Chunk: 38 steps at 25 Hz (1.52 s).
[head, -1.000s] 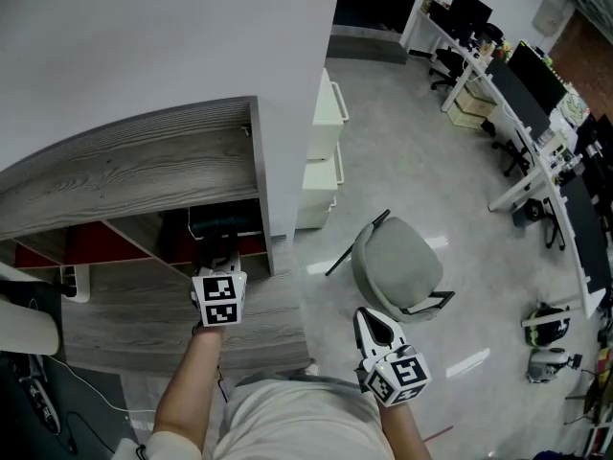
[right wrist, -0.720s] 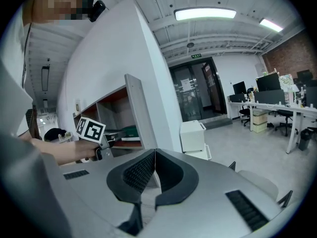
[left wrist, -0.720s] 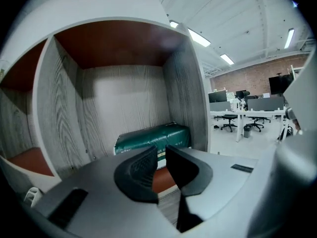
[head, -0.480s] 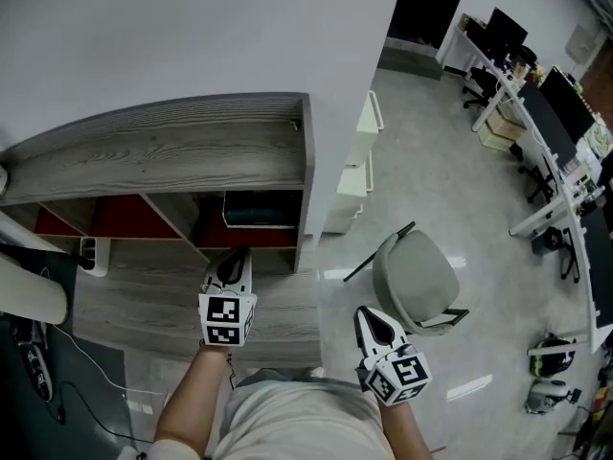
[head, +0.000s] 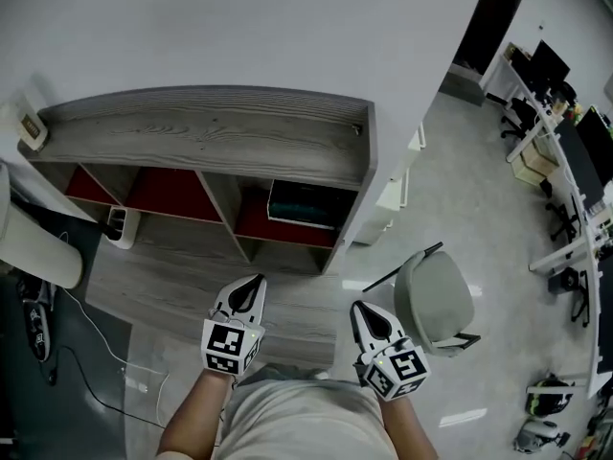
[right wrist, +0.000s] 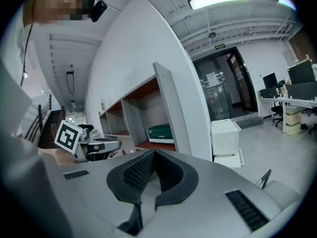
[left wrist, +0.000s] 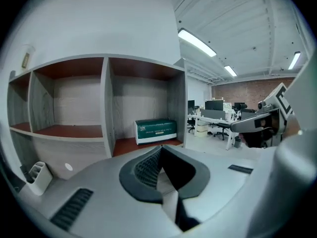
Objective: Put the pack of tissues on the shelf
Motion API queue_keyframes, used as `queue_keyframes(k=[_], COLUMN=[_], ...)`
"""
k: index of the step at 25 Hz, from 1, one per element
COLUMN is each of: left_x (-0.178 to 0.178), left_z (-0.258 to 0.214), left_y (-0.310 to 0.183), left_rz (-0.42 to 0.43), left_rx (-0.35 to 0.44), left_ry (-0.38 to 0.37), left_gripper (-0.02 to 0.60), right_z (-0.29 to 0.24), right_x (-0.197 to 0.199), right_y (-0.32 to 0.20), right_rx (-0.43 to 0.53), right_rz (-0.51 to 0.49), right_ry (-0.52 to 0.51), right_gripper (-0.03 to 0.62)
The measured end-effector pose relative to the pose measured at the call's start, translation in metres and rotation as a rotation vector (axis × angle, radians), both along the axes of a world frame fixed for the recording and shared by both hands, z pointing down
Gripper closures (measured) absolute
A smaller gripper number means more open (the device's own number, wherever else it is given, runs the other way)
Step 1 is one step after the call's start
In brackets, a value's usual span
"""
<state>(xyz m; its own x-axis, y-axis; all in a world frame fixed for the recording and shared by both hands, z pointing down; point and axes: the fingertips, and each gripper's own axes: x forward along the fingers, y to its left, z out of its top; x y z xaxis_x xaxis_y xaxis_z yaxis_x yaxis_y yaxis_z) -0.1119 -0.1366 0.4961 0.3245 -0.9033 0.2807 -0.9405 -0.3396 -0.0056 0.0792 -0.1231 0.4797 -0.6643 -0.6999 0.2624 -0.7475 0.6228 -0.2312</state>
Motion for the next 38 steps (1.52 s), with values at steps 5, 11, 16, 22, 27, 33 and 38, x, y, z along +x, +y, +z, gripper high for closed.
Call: queue_keyframes(k=[5, 11, 16, 22, 27, 33, 38], left_x=[-0.011, -0.023, -0.024, -0.017, -0.01, -0.005, 0.0], left_z=[-0.002, -0.008, -0.012, -0.015, -0.015, -0.014, -0.012], left_y=[0.025, 0.043, 0.048, 0.05, 0.048, 0.042, 0.036], left_rz=[-0.024, -0.056, -0.042, -0.017, 0.018, 0.043, 0.057], left_rx=[0.008, 0.011, 0.036, 0.062, 0.08, 0.076, 0.068], left_ry=[0.003, 0.02, 0.053, 0.064, 0.051, 0.076, 0.08], left_gripper=[0.566, 0.566, 0.566, 0.566, 0.566, 0.566, 0.566], right_z=[-0.005, -0.006, -0.01, -0.015, -0.015, -0.011, -0.01], right_x=[-0.026, -0.045, -0.053, -0.059, -0.06, -0.054, -0.044], right_y=[0.0, 0.003, 0.006, 0.014, 0.019, 0.019, 0.017], right_rx=[0.015, 0.026, 0.04, 0.069, 0.084, 0.068, 0.059], right_rz=[-0.075, -0.136, -0.165, -0.189, -0.208, -0.18, -0.147], right_ry=[-0.002, 0.01, 0.013, 0.014, 0.03, 0.032, 0.03], right_gripper=[0.566, 0.566, 0.566, 0.566, 0.566, 0.566, 0.566])
